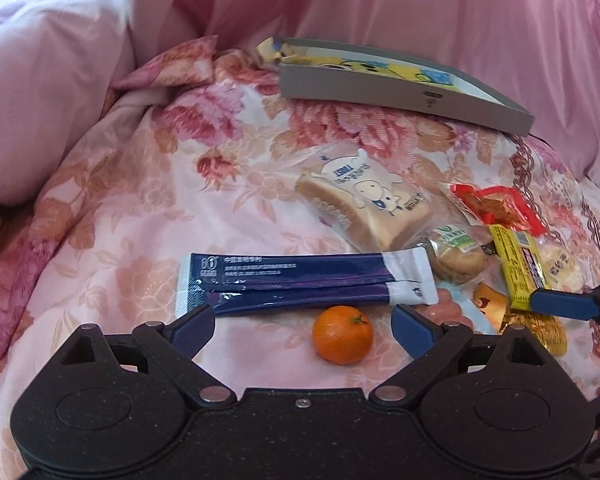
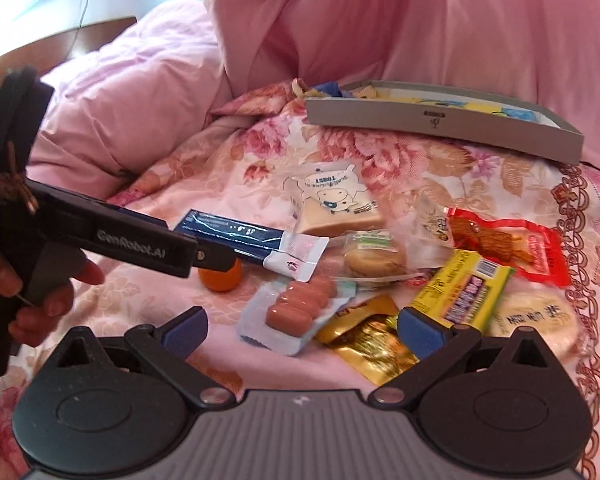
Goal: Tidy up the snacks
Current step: 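Move the left tool to the mandarin while the right tool approaches the sausage pack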
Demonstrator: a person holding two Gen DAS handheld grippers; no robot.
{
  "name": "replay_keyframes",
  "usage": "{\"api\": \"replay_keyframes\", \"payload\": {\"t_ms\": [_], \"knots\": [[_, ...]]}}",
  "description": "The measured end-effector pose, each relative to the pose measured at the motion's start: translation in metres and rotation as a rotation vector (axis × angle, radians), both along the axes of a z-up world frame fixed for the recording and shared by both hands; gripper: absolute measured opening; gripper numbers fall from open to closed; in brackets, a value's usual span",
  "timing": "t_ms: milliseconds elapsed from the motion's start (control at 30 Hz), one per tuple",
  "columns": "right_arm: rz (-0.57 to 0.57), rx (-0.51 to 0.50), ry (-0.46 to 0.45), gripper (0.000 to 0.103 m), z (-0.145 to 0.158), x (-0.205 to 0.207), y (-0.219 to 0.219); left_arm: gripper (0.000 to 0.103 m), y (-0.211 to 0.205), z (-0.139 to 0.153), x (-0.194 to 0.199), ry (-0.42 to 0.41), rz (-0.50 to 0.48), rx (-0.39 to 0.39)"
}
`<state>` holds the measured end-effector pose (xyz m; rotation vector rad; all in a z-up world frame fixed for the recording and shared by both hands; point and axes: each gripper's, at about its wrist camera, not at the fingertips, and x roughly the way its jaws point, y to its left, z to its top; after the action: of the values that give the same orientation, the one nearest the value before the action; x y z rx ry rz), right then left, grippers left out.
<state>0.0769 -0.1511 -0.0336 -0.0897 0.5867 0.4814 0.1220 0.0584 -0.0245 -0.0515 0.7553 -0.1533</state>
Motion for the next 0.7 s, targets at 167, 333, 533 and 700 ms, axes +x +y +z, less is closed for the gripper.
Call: {"api": "replay_keyframes", "payload": {"t_ms": [167,333,533,700], "knots": [[-0.010,-0.023,0.034,0.095,-0.007,0.019,0.012,0.084,-0.001,0.000,0.003,-0.009,-0.068,-0.005],[-0.037,-0.063,0.022,0.090,-0.013,0.026,0.021,0.071,-0.008,-0.001,0.002,0.002,-0.141,0.006],[-0.029,-0.046,0.070,0.079,-0.011,0.020,0.028,0.052,-0.007,-0.003,0.003,0.035,-0.167,-0.012],[-0.049,-0.045,0.081,0.079,-0.011,0.018,0.031,0.046,-0.006,-0.004,0.005,0.051,-0.153,-0.012]]}}
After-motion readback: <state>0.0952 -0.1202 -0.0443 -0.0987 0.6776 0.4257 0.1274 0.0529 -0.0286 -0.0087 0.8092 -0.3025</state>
